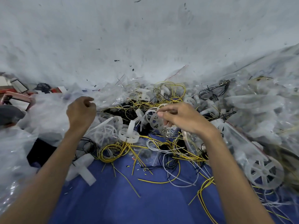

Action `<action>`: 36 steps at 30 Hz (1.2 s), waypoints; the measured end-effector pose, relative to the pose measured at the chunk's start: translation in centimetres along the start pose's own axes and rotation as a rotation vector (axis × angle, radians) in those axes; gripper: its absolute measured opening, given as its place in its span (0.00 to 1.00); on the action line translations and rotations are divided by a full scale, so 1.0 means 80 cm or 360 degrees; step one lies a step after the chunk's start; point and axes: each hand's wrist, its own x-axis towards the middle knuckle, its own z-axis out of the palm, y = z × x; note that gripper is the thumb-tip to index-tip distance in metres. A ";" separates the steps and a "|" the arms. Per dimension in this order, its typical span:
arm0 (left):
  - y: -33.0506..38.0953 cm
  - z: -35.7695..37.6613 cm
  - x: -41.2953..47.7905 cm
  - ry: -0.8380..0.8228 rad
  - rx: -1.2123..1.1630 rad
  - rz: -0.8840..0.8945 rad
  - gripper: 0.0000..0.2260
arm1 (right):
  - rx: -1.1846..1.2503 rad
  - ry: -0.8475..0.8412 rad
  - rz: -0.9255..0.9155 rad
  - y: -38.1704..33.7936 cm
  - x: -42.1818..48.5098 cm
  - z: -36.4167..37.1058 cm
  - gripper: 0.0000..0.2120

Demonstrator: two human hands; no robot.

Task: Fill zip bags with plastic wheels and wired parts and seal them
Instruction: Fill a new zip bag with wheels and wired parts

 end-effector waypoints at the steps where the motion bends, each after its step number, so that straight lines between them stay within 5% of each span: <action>1: 0.019 -0.004 -0.004 -0.0071 -0.0159 0.0106 0.11 | 0.0056 0.0011 0.0056 0.002 0.000 -0.002 0.10; 4: 0.077 -0.028 -0.023 -0.0476 -0.0560 0.0470 0.13 | 0.0272 -0.0002 0.0310 0.012 0.001 -0.008 0.31; 6: 0.106 -0.048 -0.037 -0.0904 -0.0612 0.0721 0.17 | 0.0593 -0.0011 0.0451 0.017 -0.001 -0.010 0.35; 11: 0.134 -0.081 -0.059 -0.1774 -0.0162 0.1113 0.17 | 0.1178 0.0047 0.0552 0.026 -0.007 -0.022 0.29; 15: 0.141 -0.091 -0.063 -0.2061 0.0225 0.1079 0.17 | 0.1437 -0.0113 0.0549 0.026 -0.010 -0.041 0.42; 19: 0.142 -0.101 -0.057 -0.2207 0.0522 0.0954 0.17 | 0.1197 -0.0129 0.0628 0.021 -0.013 -0.048 0.40; 23: 0.130 -0.104 -0.057 -0.2150 0.0507 0.0877 0.16 | 0.0576 -0.0147 0.0642 0.024 -0.010 -0.029 0.04; 27: 0.108 -0.102 -0.046 -0.1832 0.0280 0.0731 0.04 | 0.0311 -0.0340 0.0380 0.019 -0.012 -0.020 0.03; 32: 0.114 -0.081 -0.050 -0.1571 0.0034 0.0706 0.25 | 0.0359 -0.0475 0.0176 -0.009 -0.016 -0.006 0.17; 36: 0.133 -0.066 -0.065 -0.1608 -0.0016 0.0904 0.23 | 0.0562 -0.0575 0.0177 -0.024 -0.015 0.005 0.16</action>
